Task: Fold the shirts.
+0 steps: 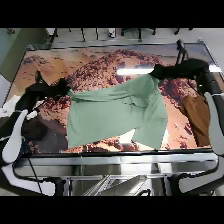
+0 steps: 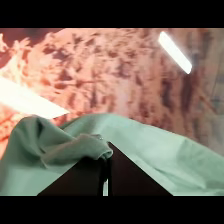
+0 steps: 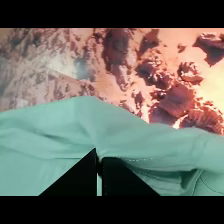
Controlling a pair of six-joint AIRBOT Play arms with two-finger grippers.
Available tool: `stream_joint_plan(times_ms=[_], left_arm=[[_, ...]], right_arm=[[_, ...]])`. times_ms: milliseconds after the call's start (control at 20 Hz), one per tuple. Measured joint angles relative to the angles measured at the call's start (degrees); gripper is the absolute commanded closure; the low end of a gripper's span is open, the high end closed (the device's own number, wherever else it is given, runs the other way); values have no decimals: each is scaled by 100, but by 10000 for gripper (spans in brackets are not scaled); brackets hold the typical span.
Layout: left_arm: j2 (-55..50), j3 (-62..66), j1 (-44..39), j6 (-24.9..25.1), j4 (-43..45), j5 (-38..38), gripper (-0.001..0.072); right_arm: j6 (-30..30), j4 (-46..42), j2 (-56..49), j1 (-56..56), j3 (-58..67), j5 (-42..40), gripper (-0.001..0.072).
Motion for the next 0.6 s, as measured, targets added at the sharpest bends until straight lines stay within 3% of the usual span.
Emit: stream_joint_plan(times_ms=[100,150,200,250,600], left_arm=[[-636,496,-57,28,-48,125,684],[-844,758,-68,44,-85,210,423],[-1001,1025,-59,61,-90,374,13],[-1132,1357,-22,63,-105,610,9],[-798,3163,789,15,-83,3534,10]], right_arm=[[0,44,-361,-11,-9,264,679],[0,81,-459,-22,-9,363,544],[0,98,-518,-46,20,422,375],[-2,125,-544,-92,70,428,328],[22,-37,-90,-1226,417,-1158,328]])
